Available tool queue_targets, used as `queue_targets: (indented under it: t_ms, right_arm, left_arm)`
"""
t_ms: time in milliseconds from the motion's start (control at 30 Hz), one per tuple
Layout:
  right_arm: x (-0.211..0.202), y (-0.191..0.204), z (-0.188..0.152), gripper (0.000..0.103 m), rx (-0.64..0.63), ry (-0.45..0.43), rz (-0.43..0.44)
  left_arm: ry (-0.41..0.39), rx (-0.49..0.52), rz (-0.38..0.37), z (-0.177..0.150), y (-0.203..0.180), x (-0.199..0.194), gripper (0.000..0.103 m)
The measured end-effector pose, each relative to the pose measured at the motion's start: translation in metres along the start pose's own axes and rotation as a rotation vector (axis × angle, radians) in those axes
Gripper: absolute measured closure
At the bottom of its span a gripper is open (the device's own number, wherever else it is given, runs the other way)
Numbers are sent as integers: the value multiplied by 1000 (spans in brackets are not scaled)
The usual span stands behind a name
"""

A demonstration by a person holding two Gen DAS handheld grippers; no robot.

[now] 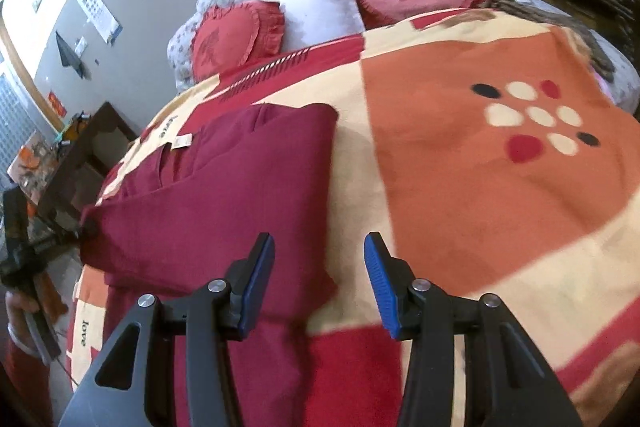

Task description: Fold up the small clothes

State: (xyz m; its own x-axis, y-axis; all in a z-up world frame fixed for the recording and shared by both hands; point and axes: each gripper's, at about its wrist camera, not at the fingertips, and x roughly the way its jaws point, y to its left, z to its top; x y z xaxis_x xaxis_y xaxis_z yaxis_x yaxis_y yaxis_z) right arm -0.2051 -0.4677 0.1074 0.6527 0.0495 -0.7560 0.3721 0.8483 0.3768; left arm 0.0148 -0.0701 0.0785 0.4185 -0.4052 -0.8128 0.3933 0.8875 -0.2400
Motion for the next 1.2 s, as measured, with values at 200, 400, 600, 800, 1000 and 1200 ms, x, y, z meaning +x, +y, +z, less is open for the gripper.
queue_targets:
  t_ms: [200, 400, 600, 800, 1000, 1200]
  right_arm:
    - [31, 11, 19, 30, -28, 42, -15]
    - [34, 18, 23, 60, -64, -12, -43]
    - [30, 11, 24, 57, -53, -2, -97]
    - [-12, 35, 22, 57, -159, -75, -14]
    - [15, 61, 0, 57, -254, 24, 28]
    - [42, 46, -15, 64, -292, 48, -37]
  left_arm:
    - [-5, 11, -10, -11, 9, 1, 90]
    - [-16, -12, -19, -5, 11, 10, 89]
    - [9, -25, 27, -10, 18, 28, 81]
    - [-81, -44, 58, -3, 24, 0, 42]
    - [-84, -13, 105, -5, 12, 11, 40]
    - [-64, -20, 167, -13, 15, 32, 40]
